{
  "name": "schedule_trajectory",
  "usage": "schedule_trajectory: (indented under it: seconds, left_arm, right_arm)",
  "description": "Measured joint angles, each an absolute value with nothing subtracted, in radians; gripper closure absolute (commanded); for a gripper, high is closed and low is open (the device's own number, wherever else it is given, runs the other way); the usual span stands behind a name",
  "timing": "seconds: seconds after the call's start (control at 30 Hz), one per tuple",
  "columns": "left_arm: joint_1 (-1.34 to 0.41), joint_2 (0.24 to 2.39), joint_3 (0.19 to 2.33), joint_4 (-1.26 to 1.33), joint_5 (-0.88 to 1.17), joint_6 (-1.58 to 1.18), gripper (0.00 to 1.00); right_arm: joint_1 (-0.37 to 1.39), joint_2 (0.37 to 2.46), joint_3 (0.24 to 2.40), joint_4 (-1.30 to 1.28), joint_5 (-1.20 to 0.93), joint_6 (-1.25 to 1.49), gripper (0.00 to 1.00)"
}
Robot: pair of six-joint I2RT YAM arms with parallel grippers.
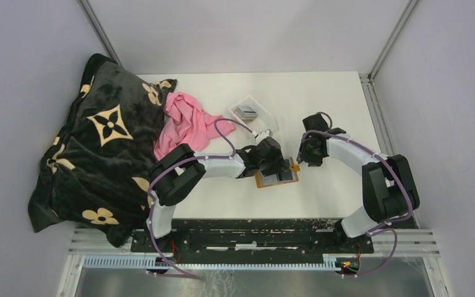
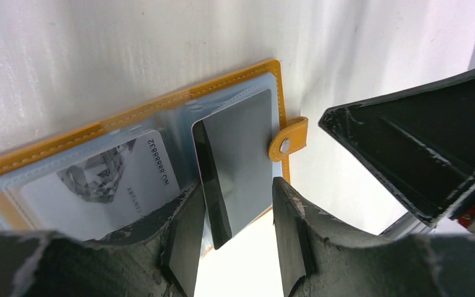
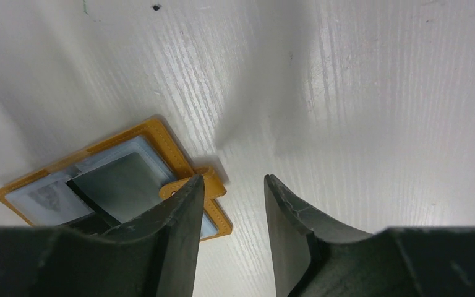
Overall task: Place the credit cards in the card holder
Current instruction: Insert the credit card into the card holder.
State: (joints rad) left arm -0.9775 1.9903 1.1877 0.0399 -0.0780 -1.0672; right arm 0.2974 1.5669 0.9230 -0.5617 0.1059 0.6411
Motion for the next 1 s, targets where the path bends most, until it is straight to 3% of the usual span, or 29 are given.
schedule_trajectory:
  seconds: [0.83, 1.0]
  left_arm:
    - [-0.978, 1.966, 1.275, -0.255, -0.174, -0.960, 0.45]
    - [-0.978, 1.964, 1.275, -0.268, -0.184, -0.953, 0.50]
  right_arm:
    - [0.384, 1.445, 0.839, -0.603, 0.112, 0.630, 0.52]
    - [0.437, 1.445, 0.839, -0.602, 0.113, 0.636, 0.52]
